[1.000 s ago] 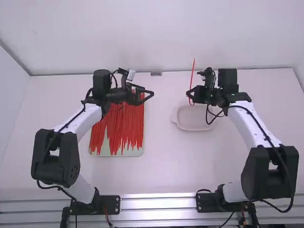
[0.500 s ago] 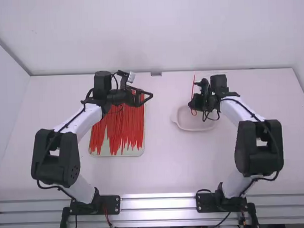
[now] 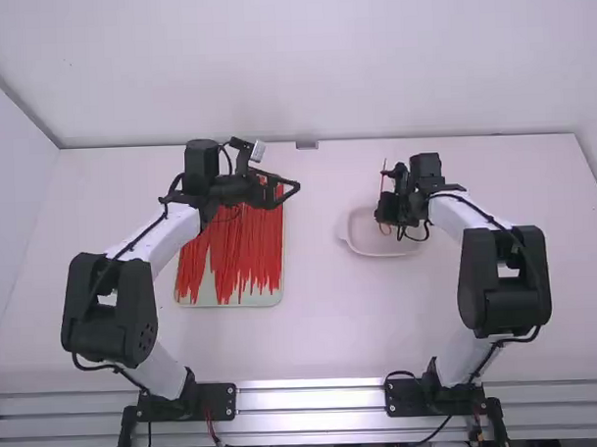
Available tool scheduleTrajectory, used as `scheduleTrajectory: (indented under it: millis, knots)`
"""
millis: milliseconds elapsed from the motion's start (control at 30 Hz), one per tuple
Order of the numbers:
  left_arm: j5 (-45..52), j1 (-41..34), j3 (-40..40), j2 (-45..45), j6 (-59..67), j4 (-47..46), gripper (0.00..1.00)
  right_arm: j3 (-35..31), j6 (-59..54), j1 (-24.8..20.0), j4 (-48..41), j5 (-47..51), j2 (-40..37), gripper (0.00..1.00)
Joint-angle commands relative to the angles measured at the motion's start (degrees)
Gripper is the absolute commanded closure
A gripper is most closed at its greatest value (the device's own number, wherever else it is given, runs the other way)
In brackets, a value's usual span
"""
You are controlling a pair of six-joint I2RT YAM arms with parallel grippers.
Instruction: Fasten the cable tie
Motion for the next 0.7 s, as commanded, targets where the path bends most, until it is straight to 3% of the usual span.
scheduleTrajectory:
  millis: [0, 67, 133, 167, 400, 600, 667]
  knots:
    - [0.57, 0.24, 0.63, -0.72, 0.83, 0.02, 0.01, -1.16, -0.35, -0.33, 0.2, 1.95, 0.61, 0.97]
    - [0.66, 0.24, 0.63, -0.72, 0.79, 0.04, 0.01, -1.16, -0.39, -0.57, -0.37, 2.86, 0.61, 0.91]
    - [0.63, 0.24, 0.63, -0.72, 0.46, 0.02, 0.01, -1.16, -0.37, -0.7, -0.52, 3.06, 0.61, 0.75]
    - [0.63, 0.22, 0.63, -0.72, 0.46, 0.0, 0.01, -1.16, -0.37, -0.7, -0.39, 3.04, 0.61, 0.73]
    - [0.42, 0.39, 0.63, -0.74, 0.83, -0.02, 0.01, -1.03, 1.7, -0.72, -0.46, 3.34, 0.61, 0.72]
    - [6.6, 3.89, 1.07, -1.64, 0.44, -0.72, 0.01, -1.03, 2.45, -0.61, -2.58, 1.62, -0.72, 0.64]
    - [6.69, 5.31, 1.42, -2.36, 0.39, -2.64, 0.01, -1.03, 2.49, -0.59, -4.39, 1.51, -2.34, 0.56]
